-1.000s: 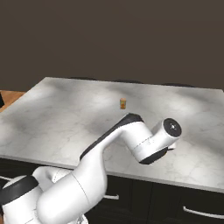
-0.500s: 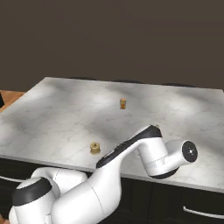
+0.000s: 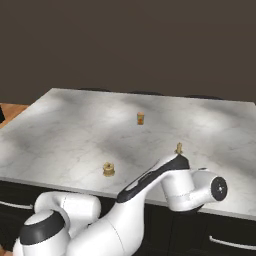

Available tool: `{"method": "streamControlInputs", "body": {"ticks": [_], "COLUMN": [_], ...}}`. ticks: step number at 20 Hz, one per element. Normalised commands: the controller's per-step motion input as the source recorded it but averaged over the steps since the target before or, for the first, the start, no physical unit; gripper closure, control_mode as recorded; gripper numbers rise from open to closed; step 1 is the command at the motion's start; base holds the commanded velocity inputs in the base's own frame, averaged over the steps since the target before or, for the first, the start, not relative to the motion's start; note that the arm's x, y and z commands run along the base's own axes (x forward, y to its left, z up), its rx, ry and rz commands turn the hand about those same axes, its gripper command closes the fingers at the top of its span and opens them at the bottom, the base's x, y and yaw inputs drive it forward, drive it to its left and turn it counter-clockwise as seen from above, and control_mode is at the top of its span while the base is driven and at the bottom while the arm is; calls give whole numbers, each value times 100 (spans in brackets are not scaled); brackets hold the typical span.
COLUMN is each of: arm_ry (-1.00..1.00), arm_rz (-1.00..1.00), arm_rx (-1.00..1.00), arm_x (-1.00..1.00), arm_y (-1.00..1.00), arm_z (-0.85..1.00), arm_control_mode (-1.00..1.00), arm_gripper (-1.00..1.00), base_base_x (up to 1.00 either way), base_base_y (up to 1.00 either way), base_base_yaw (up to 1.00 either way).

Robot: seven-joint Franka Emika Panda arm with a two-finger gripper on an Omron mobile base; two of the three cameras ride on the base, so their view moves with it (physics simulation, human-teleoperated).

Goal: Pick the candle and candle from the dining table and place them in the open cabinet. Close the cabinet after placing the objects.

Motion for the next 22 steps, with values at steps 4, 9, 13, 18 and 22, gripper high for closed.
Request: {"method": "streamControlInputs", "body": {"ticks": [4, 9, 13, 18, 22], "arm_ry": [-19, -17, -2, 1, 6], "arm_rz": [0, 0, 0, 0, 0], "arm_rx": [0, 0, 0, 0, 0], "arm_x": [13, 12, 18, 19, 17], "arm_y": [-3, 0, -1, 0, 0], "arm_z": [-18, -8, 0, 0, 0], "arm_control_mode": [-100, -100, -100, -100, -100], "arm_gripper": [-100, -100, -100, -100, -100], "base_base_x": [0, 0, 0, 0, 0], "base_base_y": [0, 0, 0, 0, 0], "base_base_yaw": [0, 0, 0, 0, 0]}}
